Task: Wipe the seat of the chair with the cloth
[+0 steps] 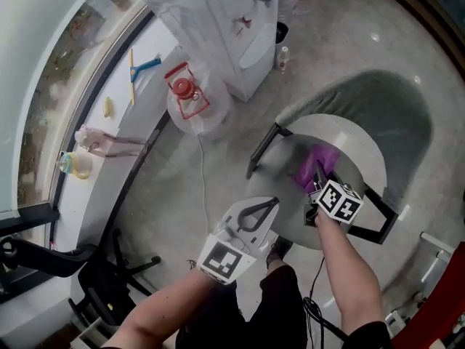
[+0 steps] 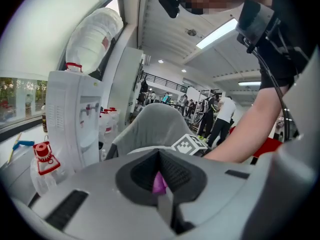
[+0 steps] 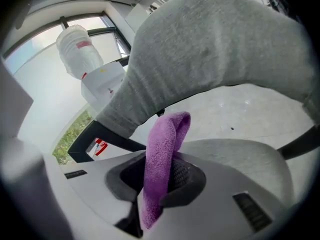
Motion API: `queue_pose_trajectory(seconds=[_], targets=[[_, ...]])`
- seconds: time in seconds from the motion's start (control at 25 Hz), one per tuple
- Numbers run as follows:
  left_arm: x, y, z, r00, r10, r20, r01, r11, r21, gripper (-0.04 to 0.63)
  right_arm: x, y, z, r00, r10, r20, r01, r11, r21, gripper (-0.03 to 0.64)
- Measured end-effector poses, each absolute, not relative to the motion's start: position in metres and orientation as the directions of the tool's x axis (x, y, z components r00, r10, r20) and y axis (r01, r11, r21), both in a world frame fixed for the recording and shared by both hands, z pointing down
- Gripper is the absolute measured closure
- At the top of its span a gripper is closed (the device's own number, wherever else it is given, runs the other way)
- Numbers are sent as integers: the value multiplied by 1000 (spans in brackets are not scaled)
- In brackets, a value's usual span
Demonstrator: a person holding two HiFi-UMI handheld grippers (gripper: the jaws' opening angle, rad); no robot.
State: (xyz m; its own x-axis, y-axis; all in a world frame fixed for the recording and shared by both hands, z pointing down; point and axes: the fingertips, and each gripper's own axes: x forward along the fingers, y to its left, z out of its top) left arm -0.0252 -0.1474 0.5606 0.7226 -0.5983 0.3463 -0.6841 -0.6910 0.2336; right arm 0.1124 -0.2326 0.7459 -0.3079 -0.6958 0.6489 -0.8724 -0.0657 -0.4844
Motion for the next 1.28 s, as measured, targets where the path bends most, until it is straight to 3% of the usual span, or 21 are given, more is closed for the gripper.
queue_pose_trajectory(seconds=[0.32,0.52,0.84,1.28], targets=[[38,-137,559,781,-519,348,-610,-753,246,588,261,-189,758,-23,-679,734,-903,-301,-308,551],[50,-136,568,781,-507,365,-608,-749,263,588,301,-171,770,78,-615,785,-915,-357,-189,551],[36,-143,577,769,-530,357,-628,-730,269,588,310,-174,807,97,-547,832,-938,-330,-108,551],[-38,-158,587,709,-599,372,-700,-662,269,588,256,-208,831,44,-510,859,-955,-274,-114,551]])
